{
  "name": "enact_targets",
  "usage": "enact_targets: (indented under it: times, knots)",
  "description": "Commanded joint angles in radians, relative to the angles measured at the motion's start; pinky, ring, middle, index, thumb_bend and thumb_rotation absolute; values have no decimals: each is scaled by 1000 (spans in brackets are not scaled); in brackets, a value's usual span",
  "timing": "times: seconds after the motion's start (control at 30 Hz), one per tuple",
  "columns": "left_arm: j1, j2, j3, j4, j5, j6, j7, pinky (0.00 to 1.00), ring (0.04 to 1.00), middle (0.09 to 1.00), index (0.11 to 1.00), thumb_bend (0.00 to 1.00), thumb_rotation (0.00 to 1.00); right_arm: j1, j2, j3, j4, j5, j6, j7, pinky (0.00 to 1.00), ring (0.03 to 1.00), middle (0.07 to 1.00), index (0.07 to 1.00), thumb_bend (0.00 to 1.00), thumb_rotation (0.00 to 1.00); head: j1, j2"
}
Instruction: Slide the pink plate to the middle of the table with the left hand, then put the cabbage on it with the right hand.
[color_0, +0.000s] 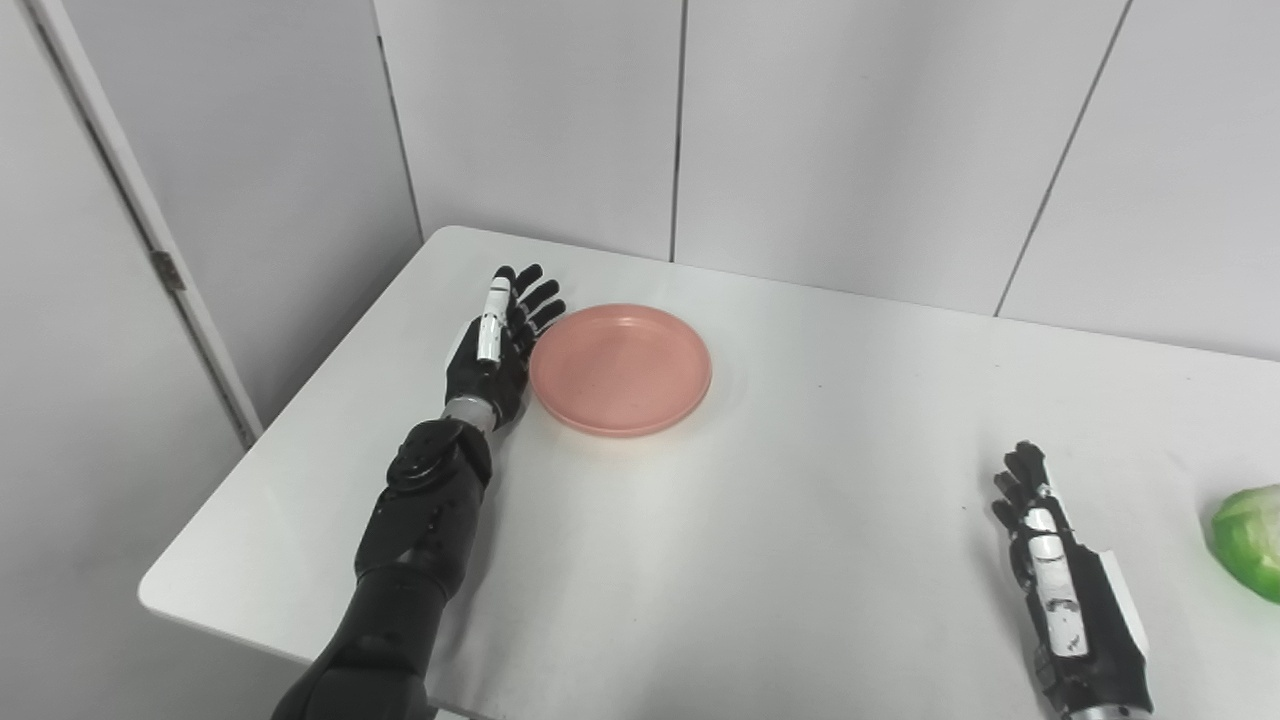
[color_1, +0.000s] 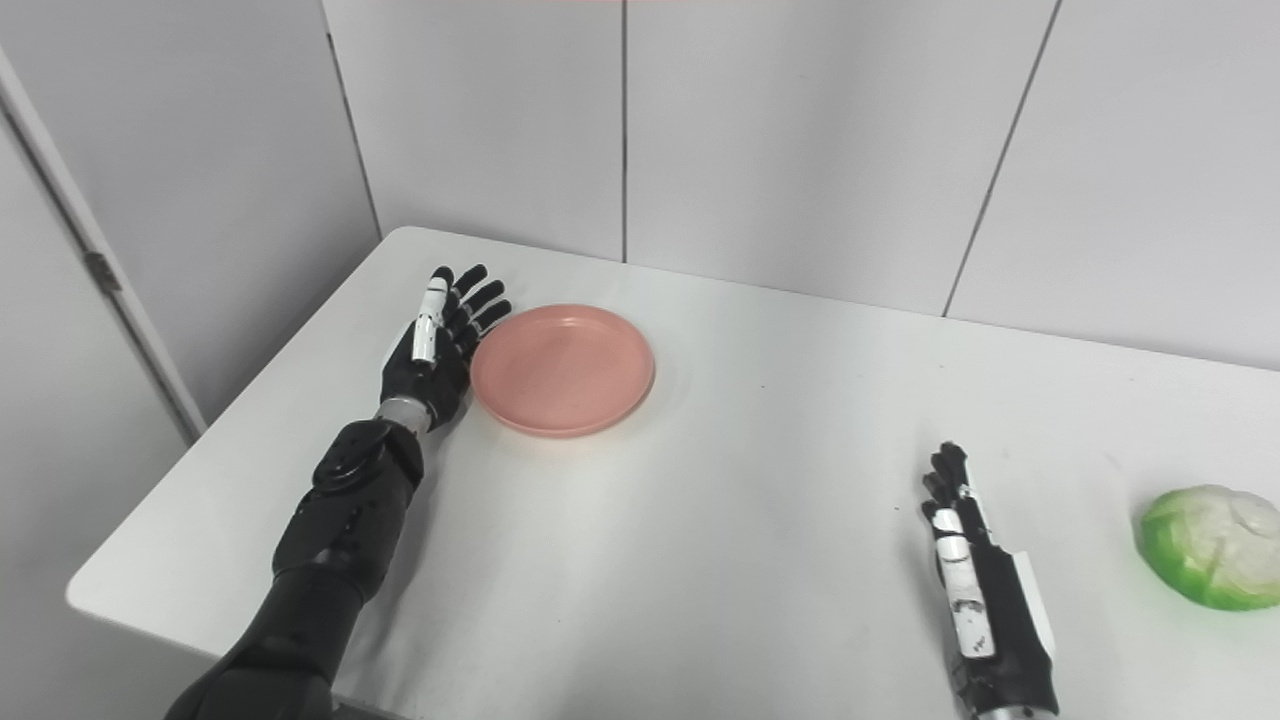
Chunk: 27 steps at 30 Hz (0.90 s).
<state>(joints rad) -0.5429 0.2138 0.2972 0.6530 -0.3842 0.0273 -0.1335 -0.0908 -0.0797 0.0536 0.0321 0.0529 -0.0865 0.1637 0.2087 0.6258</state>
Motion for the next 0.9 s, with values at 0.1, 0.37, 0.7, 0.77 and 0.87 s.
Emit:
enact_targets:
  times: [0.1, 0.37, 0.7, 0.77, 0.87]
  knots:
    - [-6, -29, -14, 11, -10, 33, -23, 891, 888, 888, 879, 442, 1000, 54, 27, 11, 27, 3, 16, -9, 1000, 1000, 1000, 1000, 261, 1000, -39, 10]
    - [24, -49, -47, -35, -13, 67, -46, 889, 884, 883, 870, 437, 1000, 52, 42, 20, 37, -25, 9, -23, 1000, 998, 1000, 1000, 283, 1000, -103, 20]
    - [77, -106, -102, -160, -19, 154, -64, 879, 886, 885, 876, 419, 1000, 49, 60, 29, 33, -48, 30, -39, 1000, 999, 1000, 1000, 300, 1000, -156, 25]
    - [90, -123, -115, -195, -17, 178, -58, 883, 892, 890, 879, 411, 1000, 48, 63, 29, 28, -51, 37, -40, 1000, 1000, 1000, 1000, 309, 1000, -160, 26]
    - [111, -149, -130, -237, -15, 200, -55, 903, 901, 899, 881, 385, 1000, 47, 68, 27, 24, -52, 42, -39, 1000, 1000, 1000, 1000, 300, 1000, -169, 28]
